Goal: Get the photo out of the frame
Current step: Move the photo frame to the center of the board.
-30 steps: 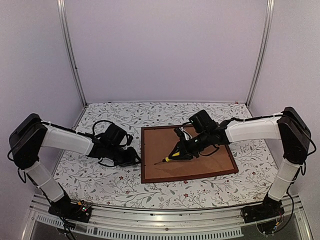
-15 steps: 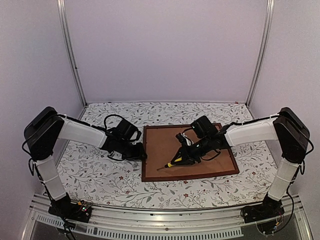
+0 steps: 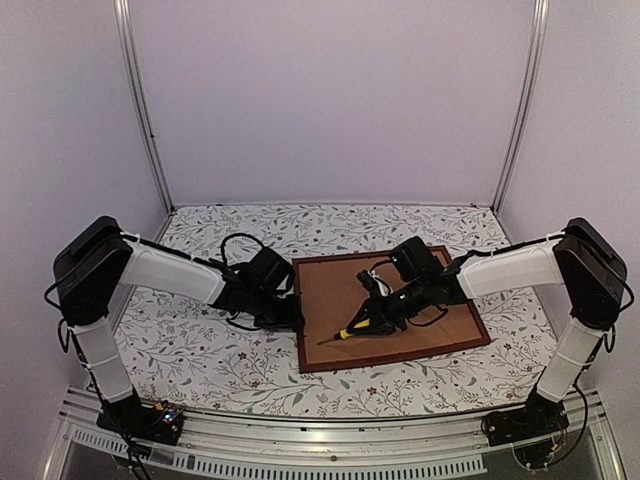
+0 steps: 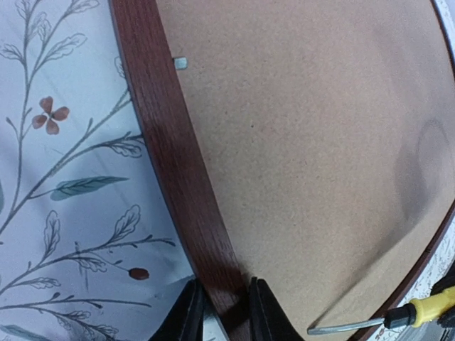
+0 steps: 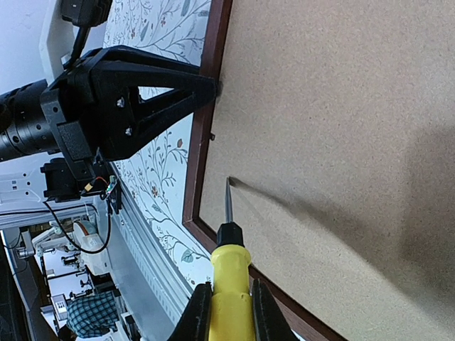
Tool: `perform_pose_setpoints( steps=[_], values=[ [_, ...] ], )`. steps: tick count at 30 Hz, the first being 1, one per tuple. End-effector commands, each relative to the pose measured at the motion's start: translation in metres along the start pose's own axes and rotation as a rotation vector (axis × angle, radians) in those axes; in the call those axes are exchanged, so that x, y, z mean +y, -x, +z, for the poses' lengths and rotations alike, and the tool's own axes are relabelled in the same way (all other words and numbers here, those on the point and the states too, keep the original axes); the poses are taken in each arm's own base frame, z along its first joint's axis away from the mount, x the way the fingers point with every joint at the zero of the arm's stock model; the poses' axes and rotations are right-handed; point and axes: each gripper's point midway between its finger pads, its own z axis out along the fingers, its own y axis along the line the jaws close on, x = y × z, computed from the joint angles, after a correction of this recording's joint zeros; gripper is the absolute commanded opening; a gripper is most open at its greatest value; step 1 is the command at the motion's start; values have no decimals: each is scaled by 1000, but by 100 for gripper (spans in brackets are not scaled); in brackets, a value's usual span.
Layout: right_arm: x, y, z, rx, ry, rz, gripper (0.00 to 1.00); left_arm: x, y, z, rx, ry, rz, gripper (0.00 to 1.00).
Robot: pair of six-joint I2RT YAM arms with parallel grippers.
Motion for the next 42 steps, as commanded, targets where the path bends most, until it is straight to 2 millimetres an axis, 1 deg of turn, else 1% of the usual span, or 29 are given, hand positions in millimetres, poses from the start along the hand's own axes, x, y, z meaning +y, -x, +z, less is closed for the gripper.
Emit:
perform_pose_setpoints(
  steps=[1,3,5,9,11,17,23,27,33,42],
  values=[
    [0,2,-6,-29,-1,-14,0,-1,-28,2,90,18,26,24],
    [-1,4,-6,-34,-2,-19,0,-5,-23,-2,81,12,33,25],
    [-1,7,-7,-42,2,-26,0,-10,-17,-8,67,6,41,28],
    [0,13,-6,-49,11,-35,0,-16,-8,-25,36,-3,48,32],
    [0,14,-4,-46,16,-40,0,-17,-8,-31,32,-16,47,33],
    [-4,17,3,-35,18,-41,0,-23,-19,-40,70,-121,21,35],
    [-6,22,9,-38,16,-42,0,-12,-36,-33,114,-154,-13,31],
    [-9,23,13,-28,18,-36,0,-8,-42,-27,131,-169,-30,30],
    [-10,22,17,-19,22,-34,0,-9,-43,-20,143,-190,-44,28],
    [-14,17,21,2,26,-29,0,1,-48,-11,164,-138,-58,21]
  ],
)
